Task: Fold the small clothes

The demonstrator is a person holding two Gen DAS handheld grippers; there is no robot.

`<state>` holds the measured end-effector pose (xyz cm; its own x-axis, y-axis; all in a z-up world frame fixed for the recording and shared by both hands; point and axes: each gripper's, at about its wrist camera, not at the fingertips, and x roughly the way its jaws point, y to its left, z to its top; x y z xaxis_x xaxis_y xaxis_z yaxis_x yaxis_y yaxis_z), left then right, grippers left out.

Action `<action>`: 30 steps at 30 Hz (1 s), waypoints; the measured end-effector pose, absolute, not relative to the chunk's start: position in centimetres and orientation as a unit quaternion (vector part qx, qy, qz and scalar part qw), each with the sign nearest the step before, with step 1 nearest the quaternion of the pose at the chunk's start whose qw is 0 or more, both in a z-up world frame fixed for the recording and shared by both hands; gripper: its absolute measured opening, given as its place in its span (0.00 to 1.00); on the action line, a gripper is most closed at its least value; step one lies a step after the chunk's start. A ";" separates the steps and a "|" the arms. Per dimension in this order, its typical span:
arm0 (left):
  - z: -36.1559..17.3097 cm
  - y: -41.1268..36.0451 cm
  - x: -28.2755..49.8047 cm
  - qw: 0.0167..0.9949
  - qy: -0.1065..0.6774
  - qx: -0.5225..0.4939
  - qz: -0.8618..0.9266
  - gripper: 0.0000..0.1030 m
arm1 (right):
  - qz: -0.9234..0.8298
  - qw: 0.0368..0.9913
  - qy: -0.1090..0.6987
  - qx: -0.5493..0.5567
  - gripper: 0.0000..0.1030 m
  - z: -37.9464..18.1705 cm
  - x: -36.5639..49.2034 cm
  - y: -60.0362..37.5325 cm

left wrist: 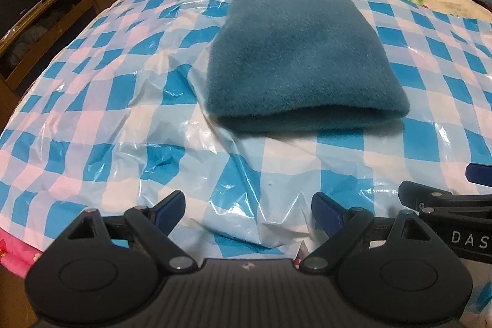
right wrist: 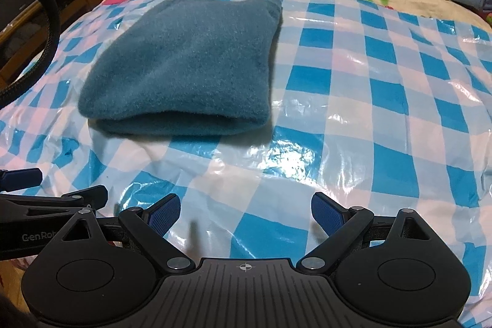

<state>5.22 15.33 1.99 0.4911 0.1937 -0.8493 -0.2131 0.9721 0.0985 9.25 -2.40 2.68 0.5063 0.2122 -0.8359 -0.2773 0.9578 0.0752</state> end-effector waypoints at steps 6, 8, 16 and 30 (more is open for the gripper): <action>1.9 15.7 5.1 0.863 0.491 -0.011 0.118 0.91 | 0.141 0.868 0.474 -0.039 0.91 2.8 9.1 -1.7; 1.8 15.9 5.0 0.863 0.492 -0.011 0.118 0.91 | 0.141 0.868 0.474 -0.040 0.91 2.8 9.0 -1.5; 1.6 16.3 4.8 0.862 0.492 -0.011 0.120 0.91 | 0.142 0.866 0.477 -0.041 0.91 2.7 8.9 -1.2; 1.6 16.4 4.7 0.862 0.493 -0.007 0.120 0.91 | 0.140 0.866 0.479 -0.039 0.91 2.6 8.8 -1.1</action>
<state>4.74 16.44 1.62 0.4855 0.1996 -0.8512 -0.2129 0.9713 0.1063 8.75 -1.06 2.57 0.5021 0.2052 -0.8401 -0.2805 0.9576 0.0663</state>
